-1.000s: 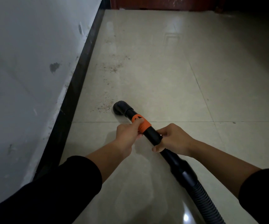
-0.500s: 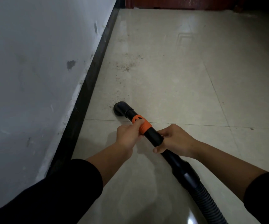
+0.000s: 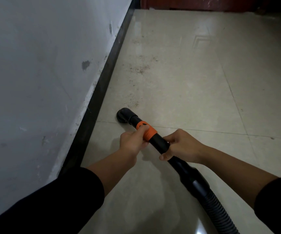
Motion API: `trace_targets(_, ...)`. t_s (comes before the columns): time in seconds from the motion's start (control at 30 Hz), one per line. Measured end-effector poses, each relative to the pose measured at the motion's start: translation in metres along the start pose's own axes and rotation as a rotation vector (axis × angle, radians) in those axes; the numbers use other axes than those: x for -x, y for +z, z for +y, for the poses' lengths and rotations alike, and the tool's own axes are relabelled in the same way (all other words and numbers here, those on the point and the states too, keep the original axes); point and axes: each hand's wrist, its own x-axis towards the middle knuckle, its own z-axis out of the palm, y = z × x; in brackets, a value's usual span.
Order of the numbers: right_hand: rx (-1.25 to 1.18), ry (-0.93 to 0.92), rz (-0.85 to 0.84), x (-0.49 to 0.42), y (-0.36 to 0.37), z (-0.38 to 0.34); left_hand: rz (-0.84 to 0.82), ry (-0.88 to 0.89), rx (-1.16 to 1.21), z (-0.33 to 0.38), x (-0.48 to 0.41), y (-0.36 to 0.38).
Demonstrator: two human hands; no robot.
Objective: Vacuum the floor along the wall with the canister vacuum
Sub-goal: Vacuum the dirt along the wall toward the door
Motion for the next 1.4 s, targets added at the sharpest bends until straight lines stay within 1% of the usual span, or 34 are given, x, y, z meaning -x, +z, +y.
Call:
trace_targets(0.17, 0.024, 0.005, -0.006, 0.004, -0.002, 0.000, -0.002, 0.002, 0.001, -0.005, 0.004, 0.001)
trace_targets(0.43, 0.019, 0.004, -0.018, 0.006, -0.001, -0.002, 0.040, 0.021, 0.007, -0.007, 0.007, 0.000)
trace_targets(0.6, 0.020, -0.009, -0.041, -0.002, 0.006, -0.009, 0.055, 0.010, 0.018, -0.003, 0.002, -0.011)
trace_targets(1.0, 0.025, -0.047, -0.094, -0.021, 0.023, -0.034, 0.153, 0.027, 0.055, 0.000, -0.013, -0.041)
trace_targets(1.2, 0.011, -0.049, -0.091, -0.027, 0.030, -0.043, 0.212, 0.021, 0.087, 0.003, -0.025, -0.046)
trace_targets(1.4, 0.019, -0.051, -0.049, -0.032, 0.036, -0.047, 0.224, 0.012, 0.167, 0.009, -0.032, -0.047)
